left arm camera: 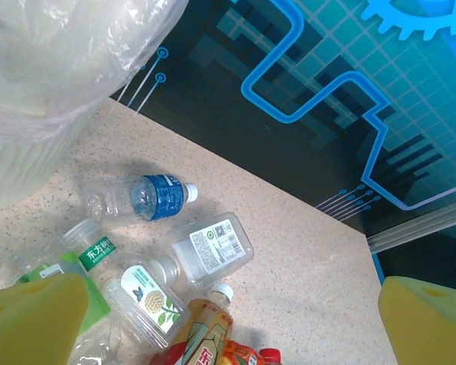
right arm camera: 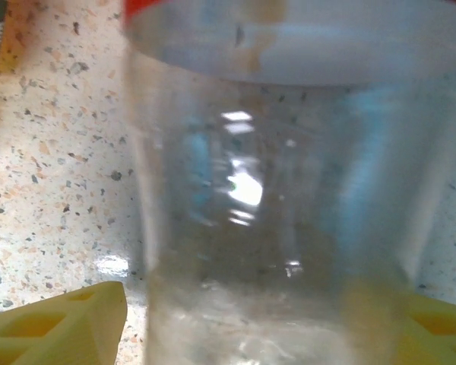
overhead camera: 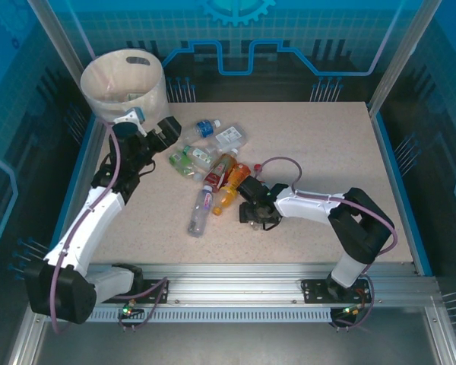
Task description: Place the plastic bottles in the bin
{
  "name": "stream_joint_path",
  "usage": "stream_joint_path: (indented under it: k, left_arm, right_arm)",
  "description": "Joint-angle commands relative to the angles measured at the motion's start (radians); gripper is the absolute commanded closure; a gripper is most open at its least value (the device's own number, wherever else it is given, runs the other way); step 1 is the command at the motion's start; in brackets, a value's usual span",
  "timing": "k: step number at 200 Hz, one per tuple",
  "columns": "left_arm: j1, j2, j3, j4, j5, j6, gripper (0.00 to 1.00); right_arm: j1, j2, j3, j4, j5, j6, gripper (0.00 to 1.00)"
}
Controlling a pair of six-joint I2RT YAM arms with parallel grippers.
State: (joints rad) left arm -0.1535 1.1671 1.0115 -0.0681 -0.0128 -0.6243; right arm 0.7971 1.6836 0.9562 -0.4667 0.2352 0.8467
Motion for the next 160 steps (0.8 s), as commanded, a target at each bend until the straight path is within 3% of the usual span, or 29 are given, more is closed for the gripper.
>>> stream_joint_path:
  k: [1,83,120,160]
  left_arm:
    - [-0.017,0.017,0.007,-0.003,-0.014,0.033,0.01]
    - [-0.133,0.051,0.051,-0.002,0.043,0.166,0.01]
    - [-0.187,0.084,0.099,-0.024,0.062,0.251,0.01]
    - [-0.222,0.134,0.137,-0.014,0.167,0.263,0.01]
  right_arm:
    - [-0.01,0.007,-0.014,0.035,-0.002,-0.036,0.27]
    - [-0.022,-0.129,-0.124,0.083,0.072,-0.083,0.49]
    - [-0.076,-0.256,-0.151,0.107,0.025,-0.152,0.57]
    - [-0.138,-0.364,-0.171,0.177,-0.071,-0.248,0.6]
